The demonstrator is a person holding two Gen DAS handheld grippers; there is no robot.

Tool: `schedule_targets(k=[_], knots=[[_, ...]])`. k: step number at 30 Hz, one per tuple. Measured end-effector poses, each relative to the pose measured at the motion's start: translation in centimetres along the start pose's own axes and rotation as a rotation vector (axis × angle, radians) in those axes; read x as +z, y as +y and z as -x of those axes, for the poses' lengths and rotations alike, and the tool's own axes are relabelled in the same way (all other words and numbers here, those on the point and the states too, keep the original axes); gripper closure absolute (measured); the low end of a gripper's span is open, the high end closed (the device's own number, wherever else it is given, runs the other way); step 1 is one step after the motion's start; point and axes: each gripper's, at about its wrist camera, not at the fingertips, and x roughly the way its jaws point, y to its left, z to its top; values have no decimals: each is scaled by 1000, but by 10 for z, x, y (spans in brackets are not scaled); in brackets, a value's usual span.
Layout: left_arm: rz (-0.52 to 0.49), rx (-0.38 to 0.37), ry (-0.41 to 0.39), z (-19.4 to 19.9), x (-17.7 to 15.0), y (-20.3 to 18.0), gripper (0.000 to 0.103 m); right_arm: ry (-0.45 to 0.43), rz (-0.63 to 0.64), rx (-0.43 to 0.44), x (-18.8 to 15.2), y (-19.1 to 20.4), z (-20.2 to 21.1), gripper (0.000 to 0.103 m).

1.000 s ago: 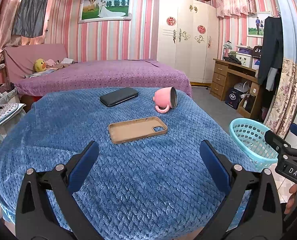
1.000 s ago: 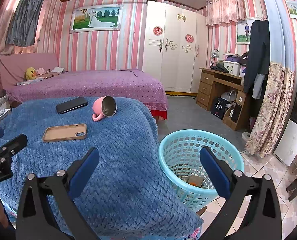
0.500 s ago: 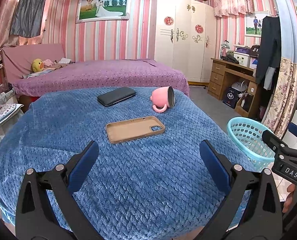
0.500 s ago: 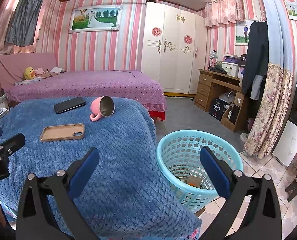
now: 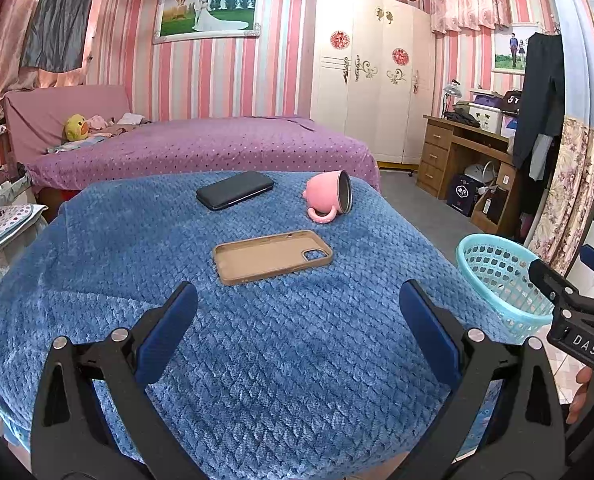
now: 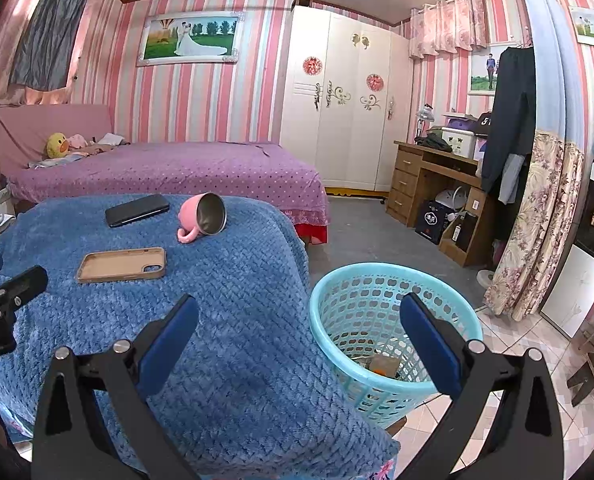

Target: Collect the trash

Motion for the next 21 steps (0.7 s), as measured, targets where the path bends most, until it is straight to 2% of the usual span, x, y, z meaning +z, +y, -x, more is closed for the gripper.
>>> schedule_targets(k=[21], knots=[[14, -10, 1, 1, 1, 4, 5, -2, 7, -12, 2, 1, 0, 5]])
